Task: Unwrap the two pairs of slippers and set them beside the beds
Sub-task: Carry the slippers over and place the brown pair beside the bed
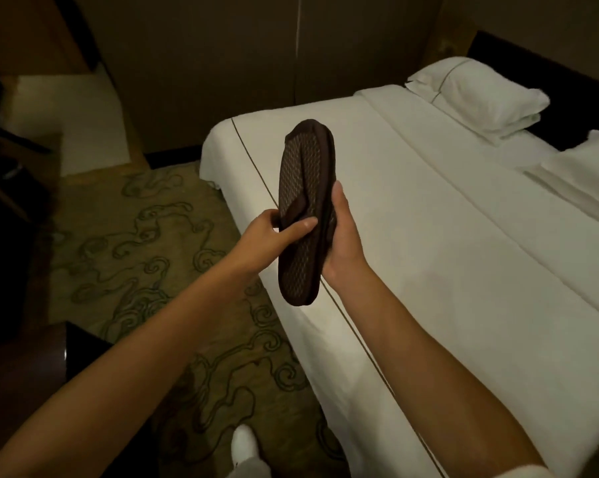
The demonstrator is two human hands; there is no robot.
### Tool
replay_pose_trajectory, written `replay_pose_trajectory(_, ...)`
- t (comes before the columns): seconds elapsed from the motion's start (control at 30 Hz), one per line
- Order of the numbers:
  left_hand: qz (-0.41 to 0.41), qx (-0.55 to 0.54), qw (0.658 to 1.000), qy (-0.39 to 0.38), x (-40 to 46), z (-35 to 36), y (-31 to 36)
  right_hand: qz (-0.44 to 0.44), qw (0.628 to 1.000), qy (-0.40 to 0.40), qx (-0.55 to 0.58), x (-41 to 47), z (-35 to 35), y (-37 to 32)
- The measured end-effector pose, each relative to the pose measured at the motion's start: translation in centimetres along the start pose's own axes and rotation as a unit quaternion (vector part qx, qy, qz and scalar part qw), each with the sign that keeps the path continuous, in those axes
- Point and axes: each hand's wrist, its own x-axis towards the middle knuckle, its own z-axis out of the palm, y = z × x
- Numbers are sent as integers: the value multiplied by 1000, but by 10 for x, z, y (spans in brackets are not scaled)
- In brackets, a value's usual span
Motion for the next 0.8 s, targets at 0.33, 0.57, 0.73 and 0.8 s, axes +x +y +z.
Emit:
replay_pose_trajectory(0.33, -15, -32, 999, 22, 135, -135, -33, 76, 989, -111, -54, 164, 88, 24)
replay_pose_trajectory(0.57, 1, 4, 990, 143, 257, -190, -37, 126, 974, -182, -40, 322, 135, 14)
replay_pose_trajectory(0.73, -9, -2, 987, 162, 327, -243, -30, 162, 960, -219, -72, 413, 179, 4)
replay_pose_trajectory(0.8, -25, -44, 985, 166, 357, -269, -31, 181, 955, -219, -84, 450, 201, 6)
